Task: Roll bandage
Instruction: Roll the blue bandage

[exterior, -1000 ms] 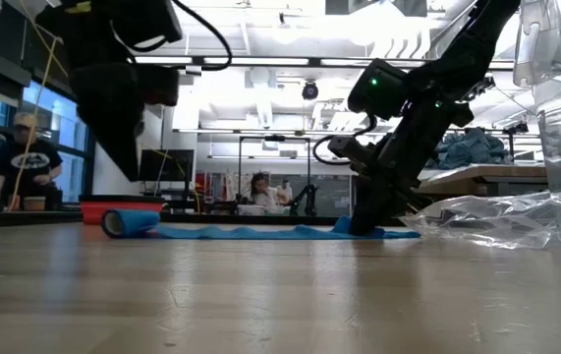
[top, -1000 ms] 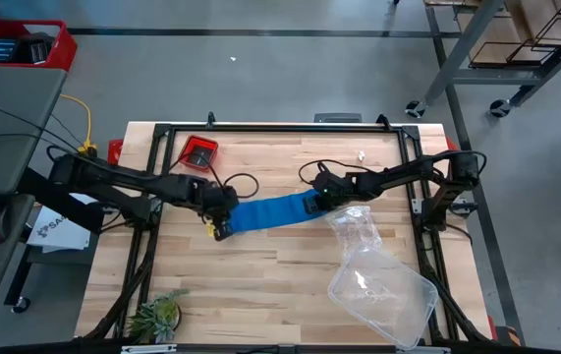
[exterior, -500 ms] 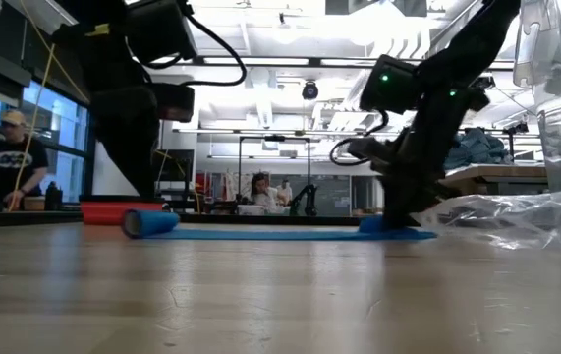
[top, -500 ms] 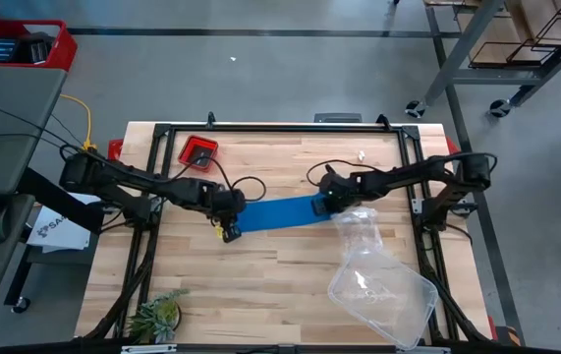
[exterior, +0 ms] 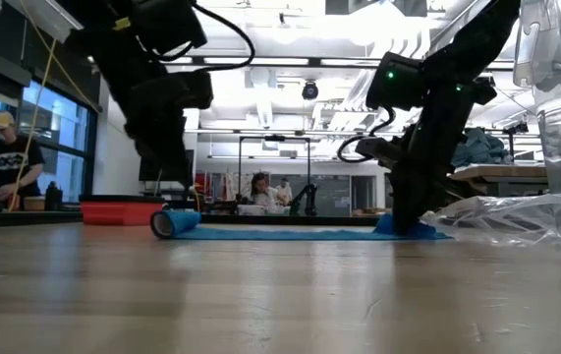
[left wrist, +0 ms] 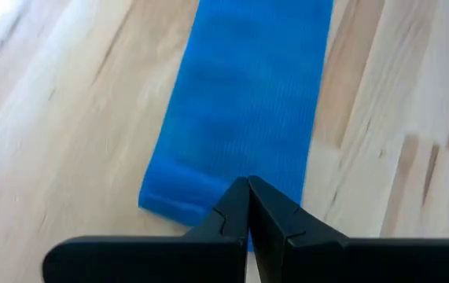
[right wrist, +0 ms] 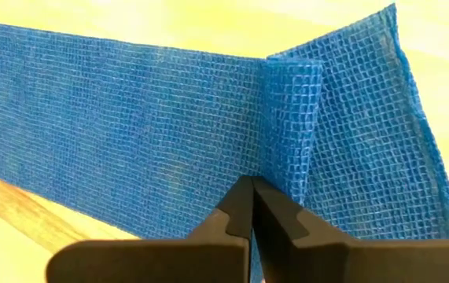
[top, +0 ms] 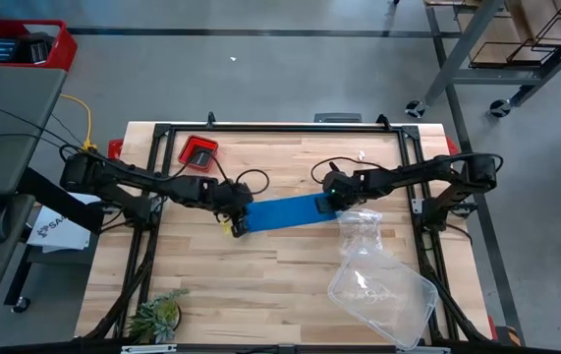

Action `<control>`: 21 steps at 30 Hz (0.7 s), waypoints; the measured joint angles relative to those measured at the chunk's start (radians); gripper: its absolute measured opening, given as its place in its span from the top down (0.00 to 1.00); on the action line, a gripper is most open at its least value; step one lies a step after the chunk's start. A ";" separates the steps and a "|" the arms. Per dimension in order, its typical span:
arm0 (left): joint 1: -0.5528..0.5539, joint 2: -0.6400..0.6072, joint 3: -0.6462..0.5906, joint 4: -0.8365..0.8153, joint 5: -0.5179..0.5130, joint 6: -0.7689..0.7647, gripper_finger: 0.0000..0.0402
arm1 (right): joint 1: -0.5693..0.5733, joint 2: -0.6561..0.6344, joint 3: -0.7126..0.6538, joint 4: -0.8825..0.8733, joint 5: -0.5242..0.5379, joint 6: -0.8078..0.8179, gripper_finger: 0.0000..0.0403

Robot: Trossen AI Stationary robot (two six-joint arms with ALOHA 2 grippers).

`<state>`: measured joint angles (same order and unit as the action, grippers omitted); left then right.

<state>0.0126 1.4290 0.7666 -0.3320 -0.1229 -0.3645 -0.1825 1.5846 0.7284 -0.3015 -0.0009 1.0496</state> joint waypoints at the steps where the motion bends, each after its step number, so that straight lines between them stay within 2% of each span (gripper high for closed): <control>1: 0.006 0.003 0.000 0.016 0.003 0.000 1.00 | 0.000 -0.001 0.000 0.000 0.001 0.000 1.00; 8: 0.034 0.099 0.019 0.092 0.049 0.000 1.00 | 0.000 -0.002 0.002 0.008 0.001 0.000 1.00; 11: 0.033 0.171 0.061 0.095 0.091 0.015 1.00 | 0.000 -0.002 0.003 0.012 0.001 0.000 1.00; 15: 0.031 0.246 0.131 0.103 0.093 0.019 1.00 | 0.000 -0.003 0.004 0.014 0.001 0.000 1.00; 21: 0.031 0.289 0.155 0.030 0.096 0.041 1.00 | 0.000 -0.003 0.004 0.014 0.001 0.000 1.00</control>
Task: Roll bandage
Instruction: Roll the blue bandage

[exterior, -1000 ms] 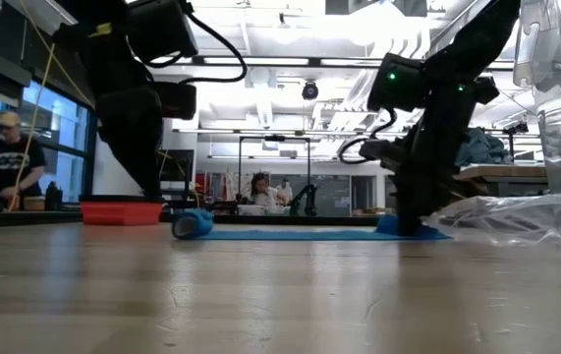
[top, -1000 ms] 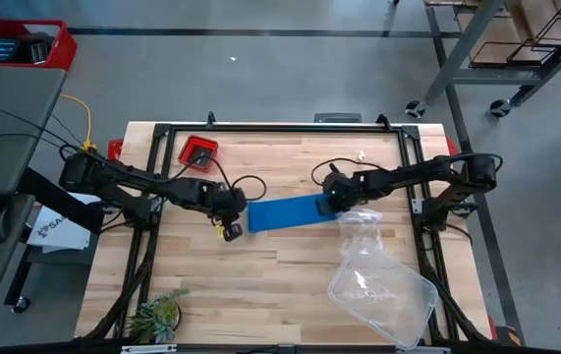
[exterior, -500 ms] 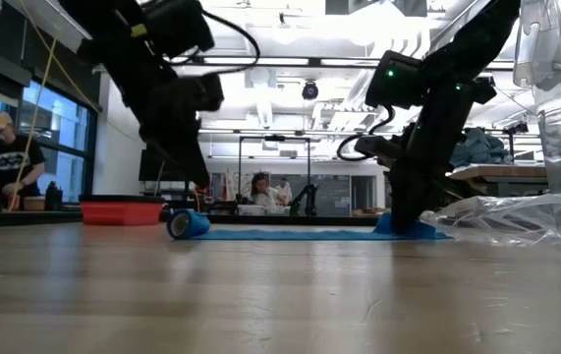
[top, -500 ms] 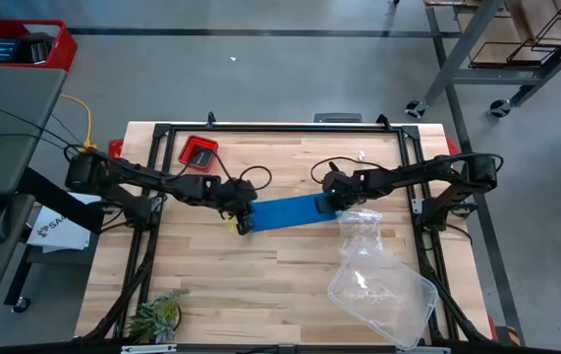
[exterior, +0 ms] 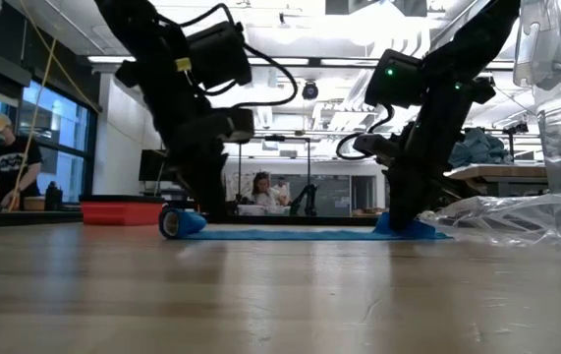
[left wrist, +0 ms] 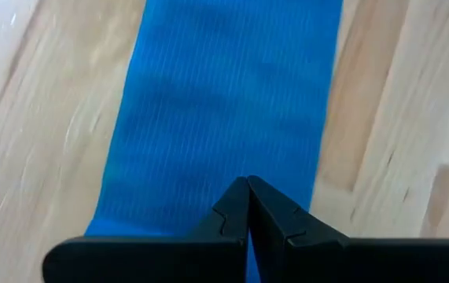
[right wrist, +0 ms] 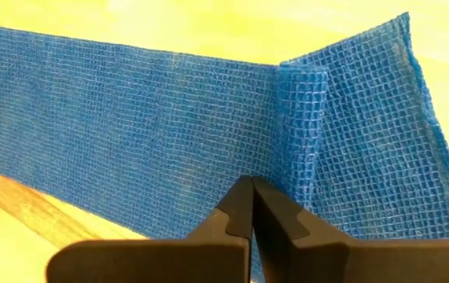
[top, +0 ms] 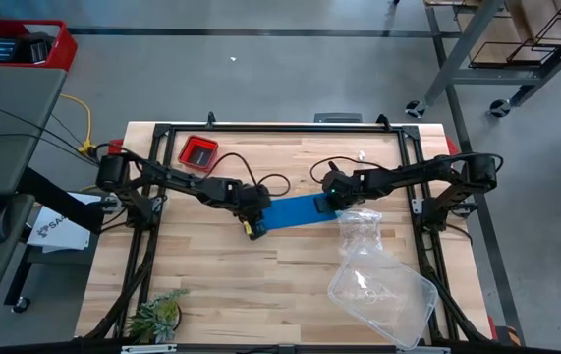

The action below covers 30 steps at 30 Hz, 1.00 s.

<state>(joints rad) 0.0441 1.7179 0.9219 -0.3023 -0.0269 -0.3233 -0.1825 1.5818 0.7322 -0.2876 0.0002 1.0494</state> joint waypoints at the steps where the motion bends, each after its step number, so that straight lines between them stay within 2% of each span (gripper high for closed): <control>1: 0.000 -0.006 0.001 -0.026 -0.002 0.000 1.00 | 0.000 0.000 0.000 0.000 0.000 -0.001 1.00; 15: 0.001 -0.118 -0.004 -0.286 -0.084 0.114 1.00 | 0.000 -0.001 0.000 0.000 0.008 -0.003 1.00; 26: 0.001 -0.244 -0.139 -0.294 -0.087 0.036 1.00 | 0.000 -0.001 0.001 0.000 0.009 -0.011 1.00; 30: 0.004 -0.309 -0.136 -0.268 -0.140 0.030 1.00 | 0.000 -0.001 0.001 0.000 0.012 -0.011 1.00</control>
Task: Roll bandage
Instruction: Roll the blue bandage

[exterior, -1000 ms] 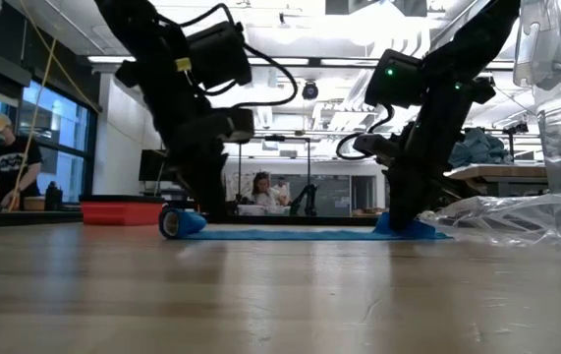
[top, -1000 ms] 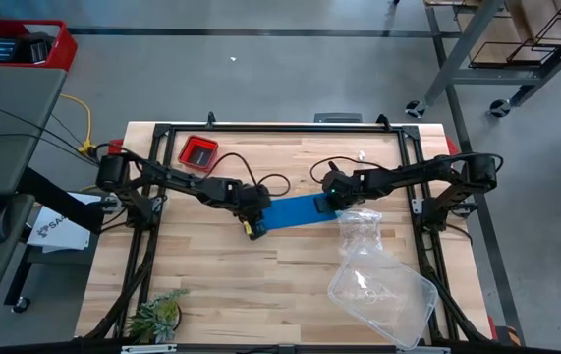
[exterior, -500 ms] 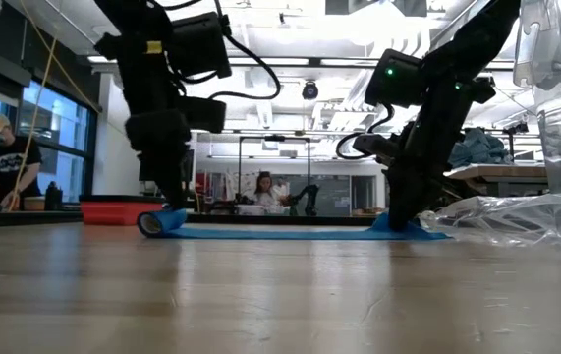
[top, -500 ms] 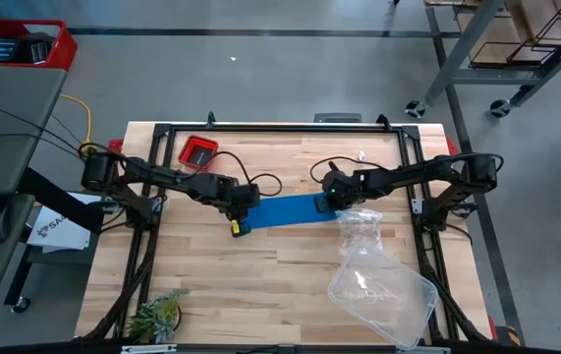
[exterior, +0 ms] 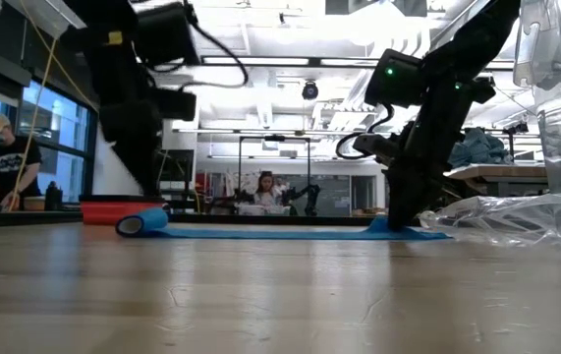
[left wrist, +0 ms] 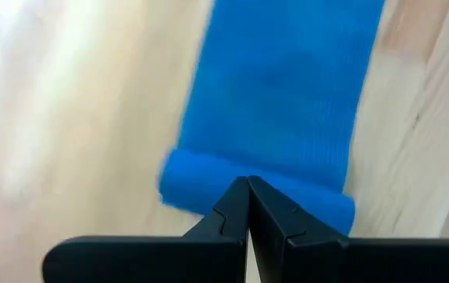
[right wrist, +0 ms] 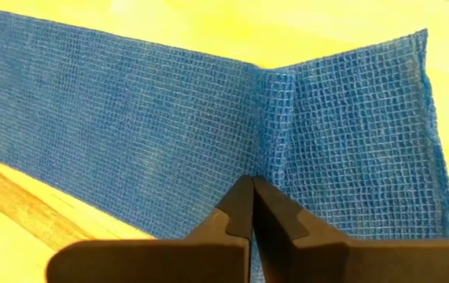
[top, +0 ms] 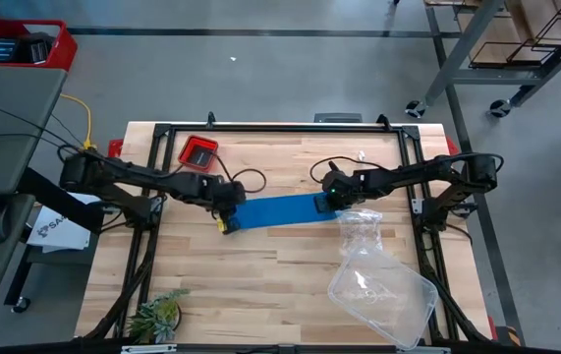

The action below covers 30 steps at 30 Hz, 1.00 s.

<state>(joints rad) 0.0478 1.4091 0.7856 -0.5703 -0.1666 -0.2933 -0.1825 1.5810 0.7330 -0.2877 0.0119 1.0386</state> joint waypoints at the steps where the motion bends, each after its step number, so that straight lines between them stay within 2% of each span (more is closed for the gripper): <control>1: 0.000 -0.013 0.000 0.006 -0.013 0.000 1.00 | 0.000 0.000 0.000 0.000 0.000 0.000 1.00; 9: 0.004 -0.076 -0.007 -0.041 -0.030 -0.009 1.00 | 0.000 0.000 0.000 0.000 0.000 0.000 1.00; 14: 0.007 -0.079 -0.102 -0.025 0.044 -0.066 1.00 | 0.000 0.000 0.000 0.000 0.000 0.000 1.00; 20: 0.024 -0.079 -0.204 0.066 0.116 -0.230 1.00 | 0.000 0.000 0.000 0.000 0.000 -0.008 1.00; 30: 0.026 -0.079 -0.213 0.337 0.117 -0.253 1.00 | 0.000 0.000 0.000 0.000 0.000 -0.011 1.00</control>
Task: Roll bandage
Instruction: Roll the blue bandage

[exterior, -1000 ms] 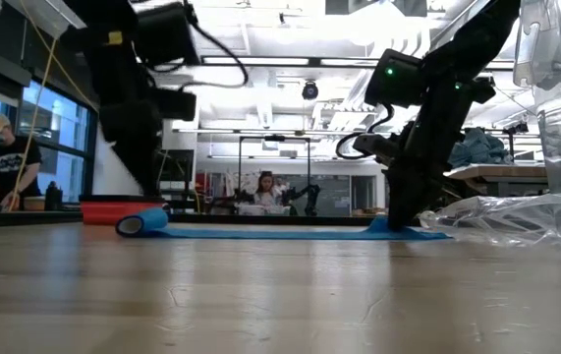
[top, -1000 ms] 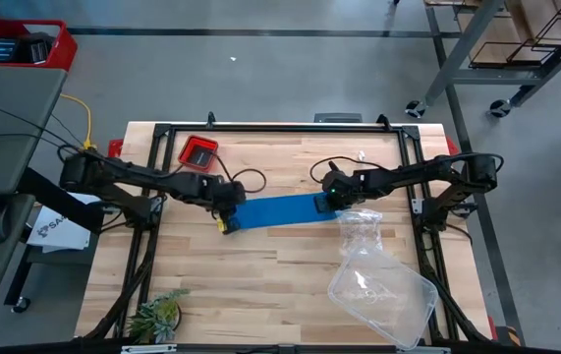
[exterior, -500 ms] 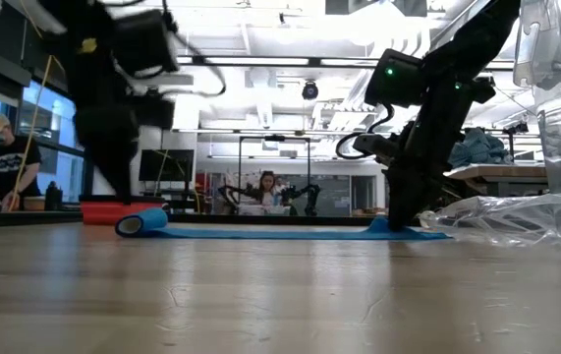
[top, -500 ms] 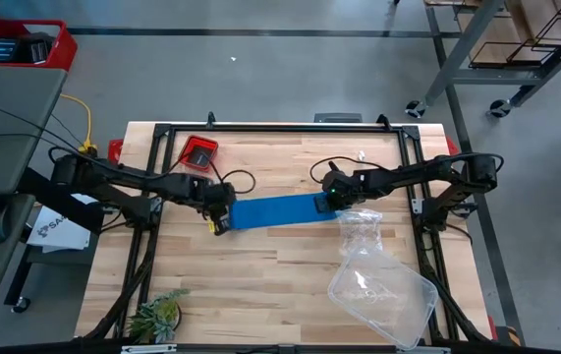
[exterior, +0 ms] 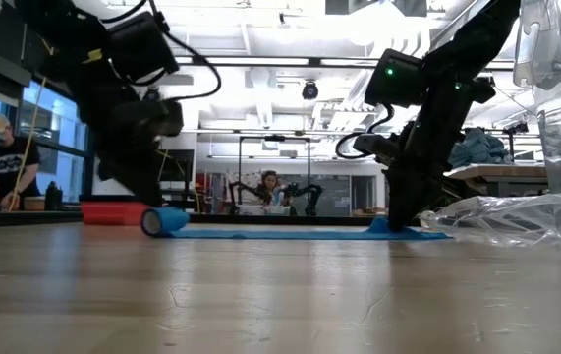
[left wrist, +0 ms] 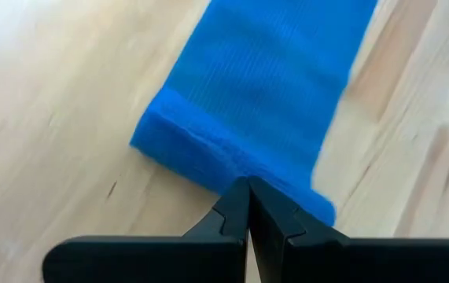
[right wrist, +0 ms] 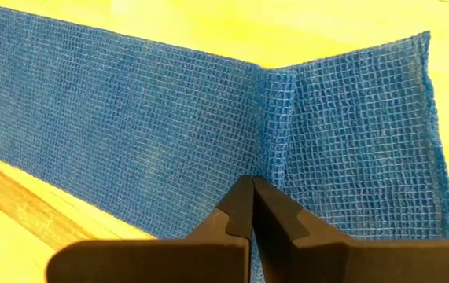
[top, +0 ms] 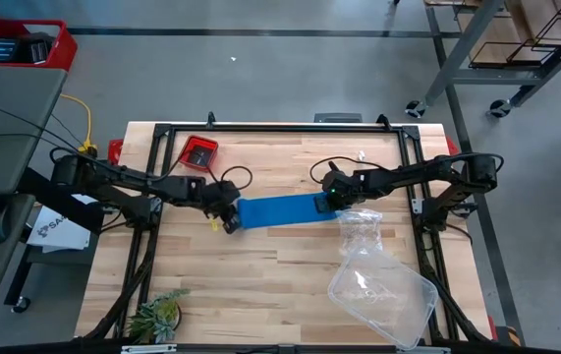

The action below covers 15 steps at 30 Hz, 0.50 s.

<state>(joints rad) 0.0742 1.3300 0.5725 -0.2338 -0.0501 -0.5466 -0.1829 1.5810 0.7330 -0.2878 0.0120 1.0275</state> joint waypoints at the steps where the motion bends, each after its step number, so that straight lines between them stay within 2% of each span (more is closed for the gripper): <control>1: 0.003 0.000 0.000 0.021 -0.002 0.000 1.00 | 0.000 0.000 0.000 0.000 0.000 0.000 1.00; 10: 0.039 0.000 0.025 0.133 0.017 0.008 1.00 | 0.000 0.000 0.000 0.000 0.000 -0.007 1.00; 15: 0.035 0.000 0.053 0.080 0.051 0.040 1.00 | 0.000 0.000 0.000 0.000 0.000 -0.005 1.00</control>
<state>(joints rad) 0.1091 1.3300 0.6258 -0.1538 0.0009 -0.5063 -0.1828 1.5810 0.7330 -0.2878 0.0119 1.0229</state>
